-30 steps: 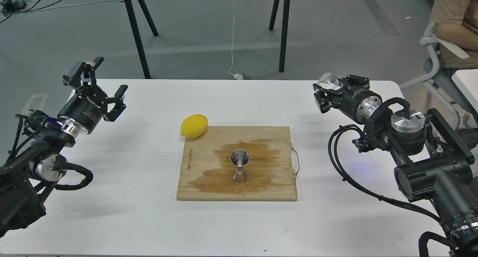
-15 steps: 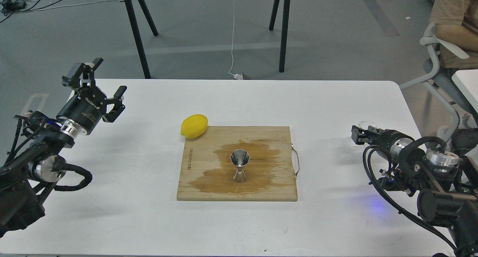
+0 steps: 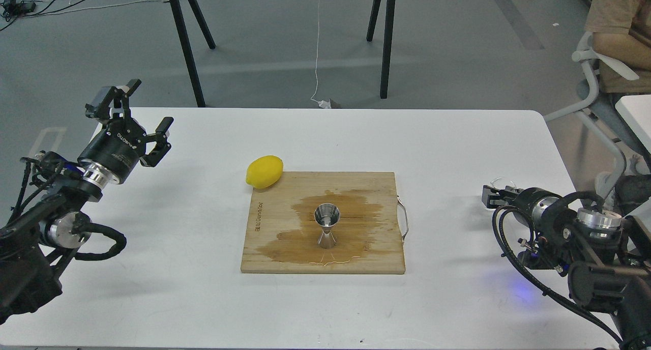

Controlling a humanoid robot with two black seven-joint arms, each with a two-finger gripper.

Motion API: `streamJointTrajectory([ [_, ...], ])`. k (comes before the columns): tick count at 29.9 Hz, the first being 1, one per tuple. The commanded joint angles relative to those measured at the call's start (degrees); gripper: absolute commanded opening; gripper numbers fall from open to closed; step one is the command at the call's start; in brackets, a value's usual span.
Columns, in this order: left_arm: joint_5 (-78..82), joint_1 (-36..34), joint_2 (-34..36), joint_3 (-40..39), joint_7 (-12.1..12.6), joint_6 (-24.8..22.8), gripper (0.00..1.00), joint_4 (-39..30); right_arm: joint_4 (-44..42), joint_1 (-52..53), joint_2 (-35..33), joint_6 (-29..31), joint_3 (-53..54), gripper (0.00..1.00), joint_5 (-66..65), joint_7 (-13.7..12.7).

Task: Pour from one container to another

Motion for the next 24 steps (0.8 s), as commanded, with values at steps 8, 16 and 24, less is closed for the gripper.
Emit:
streamJointTrajectory([
  [8,0.0,0.06,-0.03,0.09,0.0,0.0,1.0,-0.08,-0.81,0.04,-0.11,0.0,-1.53,0.48,-0.31,0.47],
  [16,0.0,0.06,-0.03,0.0,0.0,0.0,1.0,-0.08,-0.9,0.04,-0.19,0.0,-3.11,0.53,-0.84,0.56],
  [24,0.0,0.15,-0.03,0.0,0.0,0.0,1.0,-0.08,-0.9,0.13,-0.28,0.0,-3.29,0.59,-0.93,0.56],
])
